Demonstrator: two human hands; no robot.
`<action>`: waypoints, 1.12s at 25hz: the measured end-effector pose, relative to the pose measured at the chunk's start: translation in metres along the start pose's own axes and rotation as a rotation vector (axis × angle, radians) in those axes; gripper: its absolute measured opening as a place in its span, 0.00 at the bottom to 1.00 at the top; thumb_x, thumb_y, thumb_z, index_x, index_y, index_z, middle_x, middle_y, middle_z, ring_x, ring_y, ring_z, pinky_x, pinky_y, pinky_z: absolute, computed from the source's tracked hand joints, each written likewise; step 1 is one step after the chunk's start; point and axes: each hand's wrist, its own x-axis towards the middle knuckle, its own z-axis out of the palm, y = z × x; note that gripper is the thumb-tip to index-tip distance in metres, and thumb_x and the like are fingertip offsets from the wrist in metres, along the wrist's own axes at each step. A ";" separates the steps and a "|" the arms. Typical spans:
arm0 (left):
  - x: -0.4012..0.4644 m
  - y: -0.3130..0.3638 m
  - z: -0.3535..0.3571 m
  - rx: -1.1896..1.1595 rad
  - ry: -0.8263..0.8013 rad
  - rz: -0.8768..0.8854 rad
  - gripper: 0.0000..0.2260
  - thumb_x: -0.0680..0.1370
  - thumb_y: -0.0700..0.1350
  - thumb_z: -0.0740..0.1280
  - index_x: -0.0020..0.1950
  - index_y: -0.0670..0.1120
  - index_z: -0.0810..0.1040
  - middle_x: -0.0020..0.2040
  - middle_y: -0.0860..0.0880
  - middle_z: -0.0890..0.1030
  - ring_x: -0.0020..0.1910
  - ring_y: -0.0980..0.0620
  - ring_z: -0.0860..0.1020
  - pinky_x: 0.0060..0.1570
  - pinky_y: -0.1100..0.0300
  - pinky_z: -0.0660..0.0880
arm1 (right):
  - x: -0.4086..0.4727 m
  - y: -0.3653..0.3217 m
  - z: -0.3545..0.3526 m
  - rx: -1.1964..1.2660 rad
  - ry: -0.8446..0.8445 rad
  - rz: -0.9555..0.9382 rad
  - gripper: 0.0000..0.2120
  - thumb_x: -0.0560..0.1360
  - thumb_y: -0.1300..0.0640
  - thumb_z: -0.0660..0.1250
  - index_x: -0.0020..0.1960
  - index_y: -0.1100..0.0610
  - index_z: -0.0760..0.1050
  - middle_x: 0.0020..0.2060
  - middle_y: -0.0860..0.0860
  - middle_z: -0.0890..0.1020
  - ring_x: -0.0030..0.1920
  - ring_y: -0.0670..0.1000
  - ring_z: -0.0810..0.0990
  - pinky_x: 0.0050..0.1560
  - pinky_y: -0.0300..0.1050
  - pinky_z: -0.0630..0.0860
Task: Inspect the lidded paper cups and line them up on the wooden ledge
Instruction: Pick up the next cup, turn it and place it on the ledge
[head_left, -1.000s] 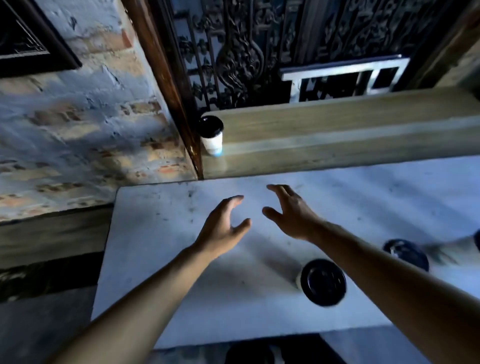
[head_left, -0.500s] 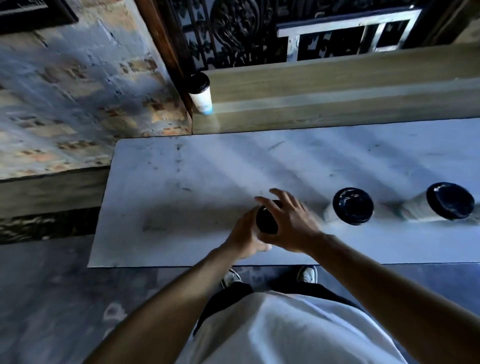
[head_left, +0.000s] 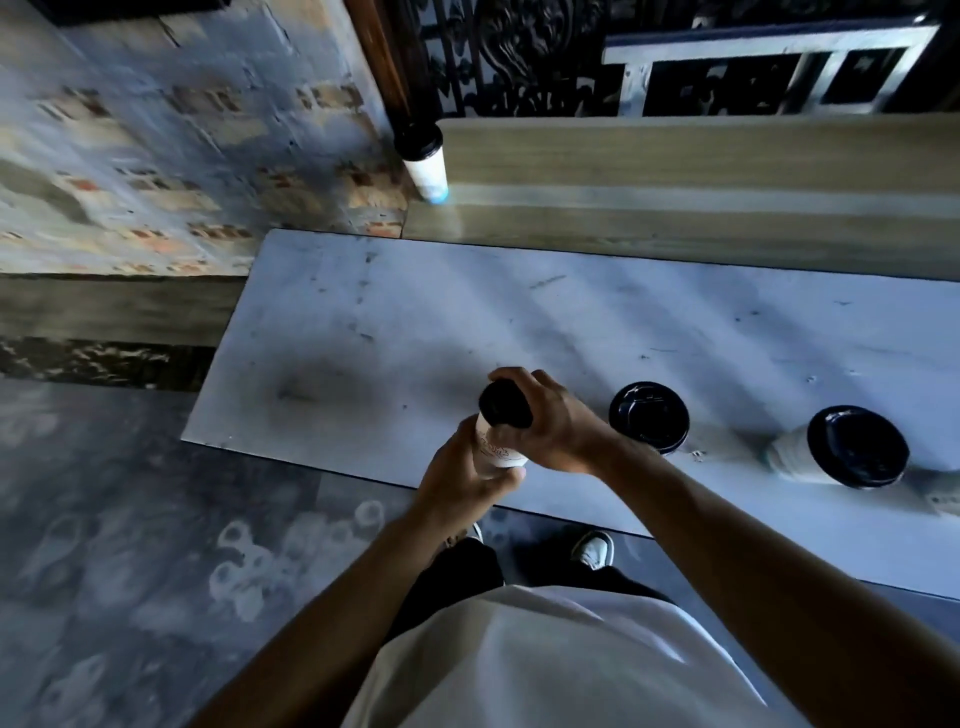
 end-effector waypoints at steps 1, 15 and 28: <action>-0.003 0.005 -0.004 -0.039 0.013 -0.007 0.24 0.67 0.58 0.74 0.60 0.59 0.70 0.49 0.59 0.84 0.47 0.63 0.81 0.43 0.68 0.74 | 0.001 -0.005 -0.008 0.028 -0.019 -0.002 0.30 0.73 0.45 0.73 0.72 0.43 0.67 0.62 0.54 0.76 0.62 0.58 0.77 0.58 0.48 0.75; 0.008 0.077 -0.066 -0.382 -0.063 0.028 0.19 0.62 0.54 0.77 0.50 0.54 0.80 0.43 0.55 0.88 0.40 0.55 0.86 0.38 0.58 0.81 | 0.014 -0.062 -0.079 0.559 -0.096 0.063 0.19 0.85 0.53 0.55 0.65 0.58 0.80 0.63 0.50 0.84 0.57 0.41 0.83 0.53 0.31 0.76; 0.015 0.087 -0.071 -0.589 -0.151 -0.120 0.21 0.68 0.61 0.74 0.53 0.49 0.82 0.44 0.43 0.88 0.42 0.41 0.87 0.45 0.38 0.84 | 0.030 -0.060 -0.069 0.823 0.101 0.105 0.26 0.78 0.37 0.62 0.63 0.55 0.81 0.60 0.56 0.85 0.60 0.55 0.84 0.62 0.50 0.78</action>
